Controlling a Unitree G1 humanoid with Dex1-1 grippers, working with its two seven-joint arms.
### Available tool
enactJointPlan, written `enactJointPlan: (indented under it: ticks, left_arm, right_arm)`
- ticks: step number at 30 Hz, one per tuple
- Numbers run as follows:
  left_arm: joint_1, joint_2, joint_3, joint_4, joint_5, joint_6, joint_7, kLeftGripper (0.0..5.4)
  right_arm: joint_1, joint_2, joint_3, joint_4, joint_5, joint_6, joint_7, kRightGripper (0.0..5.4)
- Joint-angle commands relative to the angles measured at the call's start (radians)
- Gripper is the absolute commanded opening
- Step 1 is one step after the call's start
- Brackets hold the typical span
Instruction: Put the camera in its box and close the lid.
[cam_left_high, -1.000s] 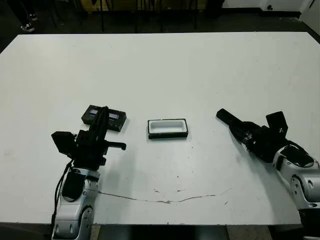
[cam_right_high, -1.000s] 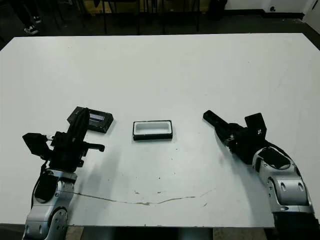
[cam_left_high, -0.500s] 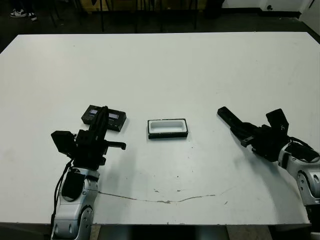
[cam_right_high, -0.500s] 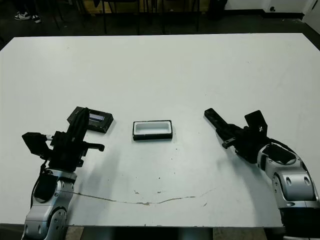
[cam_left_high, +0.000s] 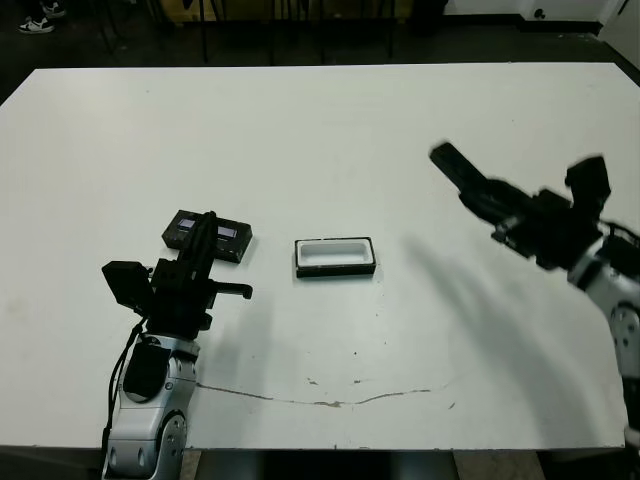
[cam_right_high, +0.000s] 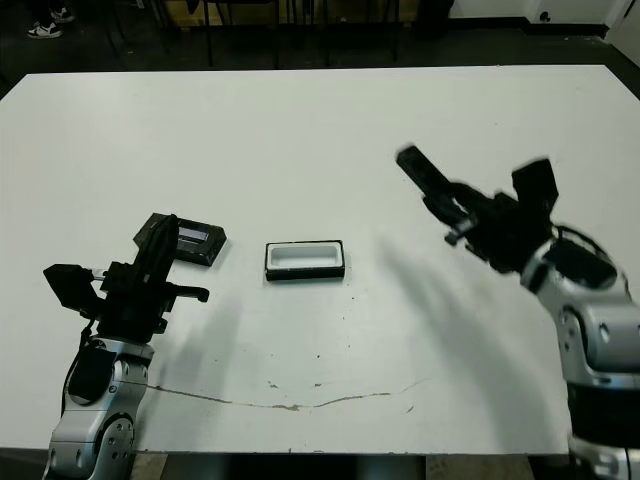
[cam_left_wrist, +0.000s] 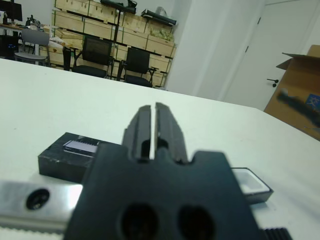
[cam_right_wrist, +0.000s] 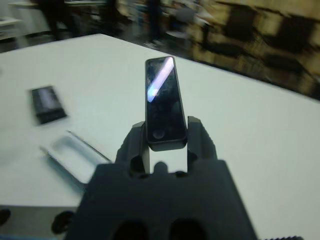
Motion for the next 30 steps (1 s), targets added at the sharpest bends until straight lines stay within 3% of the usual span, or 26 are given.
enactJointPlan:
  ticks: [1, 8, 12, 19, 30]
  left_arm:
    - [0.007, 0.009, -0.001, 0.015, 0.011, 0.005, 0.003, 0.0]
    - [0.013, 0.005, 0.006, 0.008, 0.006, 0.009, 0.012, 0.0]
    - [0.014, 0.008, 0.012, 0.012, 0.0, 0.005, 0.008, 0.0]
    - [0.017, 0.005, 0.014, 0.012, -0.002, 0.003, 0.008, 0.0]
    - [0.021, 0.003, 0.01, 0.021, 0.011, -0.013, 0.01, 0.0]
  right_arm:
    - [-0.089, -0.021, 0.097, 0.105, -0.056, -0.071, 0.11, 0.54]
    - [-0.27, 0.016, 0.287, 0.319, -0.174, -0.195, 0.328, 0.54]
    - [-0.335, 0.037, 0.379, 0.379, -0.233, -0.161, 0.398, 0.54]
    - [-0.383, 0.065, 0.464, 0.396, -0.29, -0.087, 0.47, 0.54]
    - [-0.384, 0.07, 0.52, 0.409, -0.353, -0.106, 0.519, 0.54]
